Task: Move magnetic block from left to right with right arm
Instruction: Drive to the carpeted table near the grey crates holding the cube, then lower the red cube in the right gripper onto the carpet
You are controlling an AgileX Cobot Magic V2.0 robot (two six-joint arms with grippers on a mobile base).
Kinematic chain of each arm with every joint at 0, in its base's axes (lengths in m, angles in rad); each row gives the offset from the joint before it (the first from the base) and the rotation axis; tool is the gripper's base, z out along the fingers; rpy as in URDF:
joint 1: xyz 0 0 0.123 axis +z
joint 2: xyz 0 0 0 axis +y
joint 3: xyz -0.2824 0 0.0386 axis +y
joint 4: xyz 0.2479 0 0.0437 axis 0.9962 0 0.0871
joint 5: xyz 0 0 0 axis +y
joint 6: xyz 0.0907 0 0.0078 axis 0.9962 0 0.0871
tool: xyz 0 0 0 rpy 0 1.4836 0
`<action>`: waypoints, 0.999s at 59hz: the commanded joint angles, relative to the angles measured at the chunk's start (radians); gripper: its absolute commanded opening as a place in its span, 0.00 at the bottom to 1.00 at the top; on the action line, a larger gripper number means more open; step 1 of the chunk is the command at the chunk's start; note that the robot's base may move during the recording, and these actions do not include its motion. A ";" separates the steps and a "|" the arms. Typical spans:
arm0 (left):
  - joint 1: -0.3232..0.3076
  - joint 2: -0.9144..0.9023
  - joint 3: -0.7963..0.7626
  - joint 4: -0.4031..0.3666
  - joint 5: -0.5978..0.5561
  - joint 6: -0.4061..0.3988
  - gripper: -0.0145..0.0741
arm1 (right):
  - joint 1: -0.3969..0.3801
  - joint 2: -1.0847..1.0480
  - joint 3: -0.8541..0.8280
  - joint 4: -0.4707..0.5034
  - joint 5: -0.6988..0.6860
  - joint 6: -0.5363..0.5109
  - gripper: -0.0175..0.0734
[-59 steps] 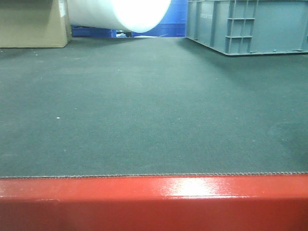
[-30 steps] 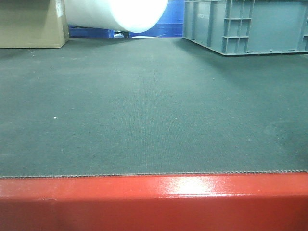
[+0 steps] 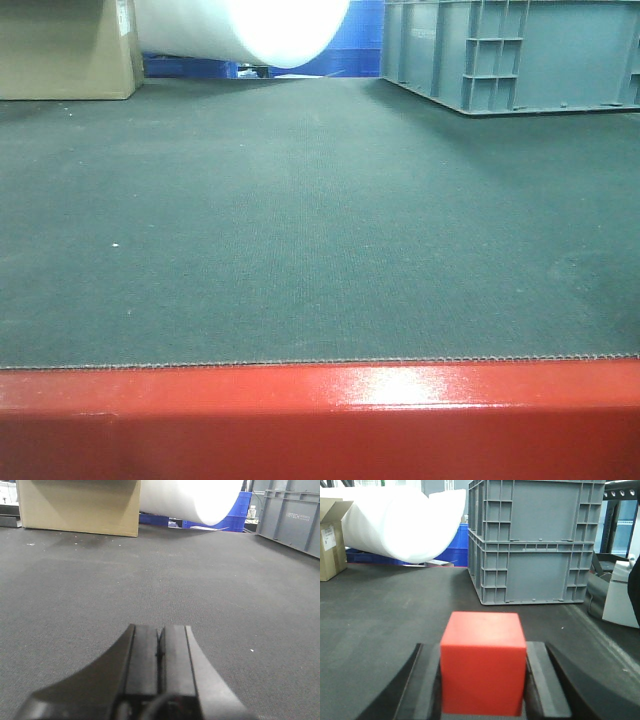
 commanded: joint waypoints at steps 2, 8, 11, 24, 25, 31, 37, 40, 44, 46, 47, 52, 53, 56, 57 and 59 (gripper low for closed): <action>-0.003 -0.006 0.009 0.000 -0.088 -0.004 0.03 | -0.007 0.013 -0.030 -0.008 -0.128 -0.012 0.43; -0.003 -0.006 0.009 0.000 -0.088 -0.004 0.03 | -0.007 0.029 -0.047 -0.002 -0.096 -0.012 0.43; -0.003 -0.006 0.009 0.000 -0.088 -0.004 0.03 | -0.007 0.044 -0.065 0.007 -0.071 -0.012 0.43; -0.003 -0.006 0.009 0.000 -0.088 -0.004 0.03 | 0.009 0.271 -0.231 -0.012 0.112 -0.012 0.43; -0.003 -0.006 0.009 0.000 -0.088 -0.004 0.03 | 0.015 0.298 -0.240 -0.018 0.120 -0.012 0.43; -0.003 -0.006 0.009 0.000 -0.088 -0.004 0.03 | 0.084 0.425 -0.308 -0.067 0.179 -0.012 0.43; -0.003 -0.006 0.009 0.000 -0.088 -0.004 0.03 | 0.184 0.542 -0.357 -0.068 0.188 -0.005 0.43; -0.003 -0.006 0.009 0.000 -0.088 -0.004 0.03 | 0.245 0.597 -0.378 -0.068 0.190 0.000 0.43; -0.003 -0.006 0.009 0.000 -0.088 -0.004 0.03 | 0.321 0.677 -0.406 -0.068 0.207 0.020 0.43; -0.003 -0.006 0.009 0.000 -0.088 -0.004 0.03 | 0.359 0.718 -0.424 -0.070 0.222 0.033 0.43; -0.003 -0.006 0.009 0.000 -0.088 -0.004 0.03 | 0.373 0.735 -0.432 -0.072 0.229 0.040 0.43; -0.003 -0.006 0.009 0.000 -0.088 -0.004 0.03 | 0.452 0.838 -0.488 -0.093 0.279 0.115 0.43; -0.003 -0.006 0.009 0.000 -0.088 -0.004 0.03 | 0.464 0.855 -0.499 -0.098 0.296 0.144 0.43; -0.003 -0.006 0.009 0.000 -0.088 -0.004 0.03 | 0.502 0.925 -0.540 -0.118 0.337 0.224 0.43; -0.003 -0.006 0.009 0.000 -0.088 -0.004 0.03 | 0.512 0.943 -0.553 -0.124 0.350 0.248 0.43; -0.003 -0.006 0.009 0.000 -0.088 -0.004 0.03 | 0.534 0.987 -0.587 -0.138 0.385 0.311 0.43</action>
